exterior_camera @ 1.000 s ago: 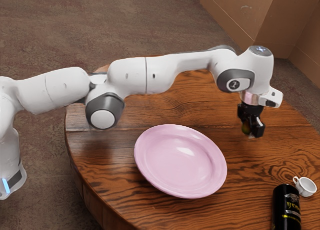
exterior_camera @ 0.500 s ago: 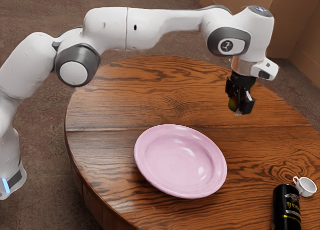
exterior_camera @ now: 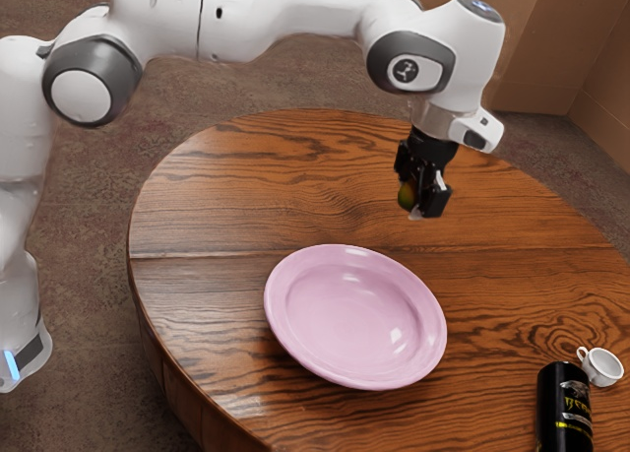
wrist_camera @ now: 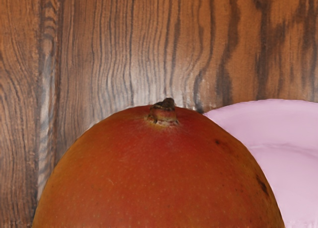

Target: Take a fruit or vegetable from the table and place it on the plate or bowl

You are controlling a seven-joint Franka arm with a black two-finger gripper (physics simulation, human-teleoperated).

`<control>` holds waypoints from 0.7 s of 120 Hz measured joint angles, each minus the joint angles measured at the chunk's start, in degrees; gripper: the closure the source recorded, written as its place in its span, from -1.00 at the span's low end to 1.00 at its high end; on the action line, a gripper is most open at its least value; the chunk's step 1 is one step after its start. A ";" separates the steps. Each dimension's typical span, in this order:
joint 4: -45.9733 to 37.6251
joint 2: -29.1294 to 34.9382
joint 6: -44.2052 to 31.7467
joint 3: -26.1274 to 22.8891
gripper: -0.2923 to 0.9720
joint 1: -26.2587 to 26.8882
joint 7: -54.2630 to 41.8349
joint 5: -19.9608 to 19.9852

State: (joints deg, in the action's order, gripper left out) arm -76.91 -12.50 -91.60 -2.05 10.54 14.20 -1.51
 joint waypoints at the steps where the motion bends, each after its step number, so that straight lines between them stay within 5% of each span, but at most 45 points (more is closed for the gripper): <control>1: -0.15 0.16 -0.01 0.00 0.19 0.00 0.02 0.01; 54: -6.17 4.71 0.12 0.65 0.19 0.12 0.79 0.08; 68: -6.24 4.96 0.15 0.72 -0.20 0.24 0.82 0.15; 84: -6.38 5.25 0.35 0.73 -0.41 0.56 0.91 0.15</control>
State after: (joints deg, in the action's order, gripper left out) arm -83.30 -7.26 -91.25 -1.32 11.10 15.11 -1.35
